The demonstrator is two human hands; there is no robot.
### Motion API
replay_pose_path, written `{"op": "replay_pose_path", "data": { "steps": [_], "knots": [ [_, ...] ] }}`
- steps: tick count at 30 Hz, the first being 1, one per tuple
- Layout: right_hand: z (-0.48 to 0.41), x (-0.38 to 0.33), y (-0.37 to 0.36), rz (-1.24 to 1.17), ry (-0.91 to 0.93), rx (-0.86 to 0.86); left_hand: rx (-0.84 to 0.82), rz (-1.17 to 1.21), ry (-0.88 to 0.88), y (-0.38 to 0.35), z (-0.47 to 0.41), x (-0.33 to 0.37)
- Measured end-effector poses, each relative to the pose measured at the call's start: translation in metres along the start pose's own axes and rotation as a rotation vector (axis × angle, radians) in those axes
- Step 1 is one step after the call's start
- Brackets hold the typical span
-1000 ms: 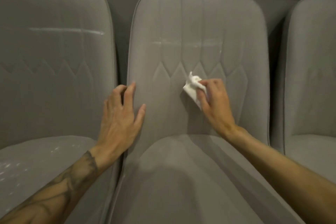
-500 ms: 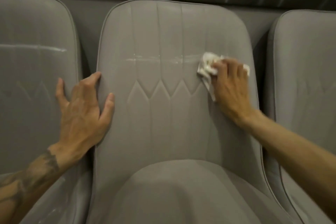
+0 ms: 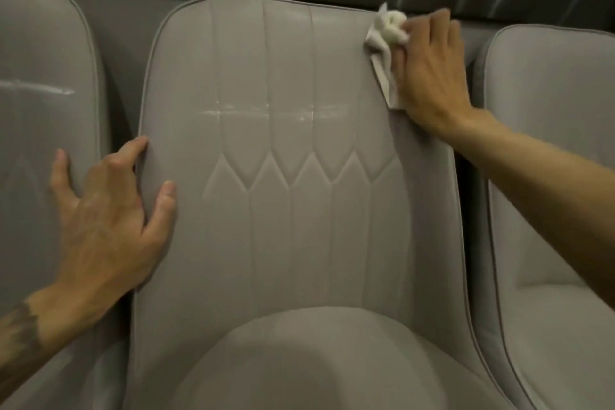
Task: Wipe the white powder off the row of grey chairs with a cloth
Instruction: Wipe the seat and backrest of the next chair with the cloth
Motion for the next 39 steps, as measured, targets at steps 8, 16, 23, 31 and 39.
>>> {"op": "replay_pose_path", "data": {
  "steps": [8,16,23,31,39],
  "knots": [
    [0.038,0.001,0.002,0.018,-0.034,0.011,0.015,-0.01,-0.007,0.0,0.003,0.002],
    [0.06,-0.011,0.008,0.033,-0.031,-0.005,-0.027,0.0,0.017,-0.004,0.007,0.002],
    [0.009,0.003,0.0,0.017,-0.087,-0.012,-0.03,-0.024,0.035,-0.007,0.01,0.003],
    [0.068,-0.013,0.007,0.062,0.078,-0.058,0.009,-0.026,0.059,-0.01,0.013,0.006],
    [0.081,-0.013,0.012,0.04,-0.024,-0.014,0.03,-0.045,0.054,-0.009,0.016,0.007]
  ]
}}
Point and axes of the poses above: each hand's wrist, its own z-axis away from the middle knuckle, its own y-axis out of the back of the hand, x = y × z, the point moved 7 cm from there along -z, towards the middle knuckle, and after that the axes turned 2 degrees about x, right-handed, at the moved point
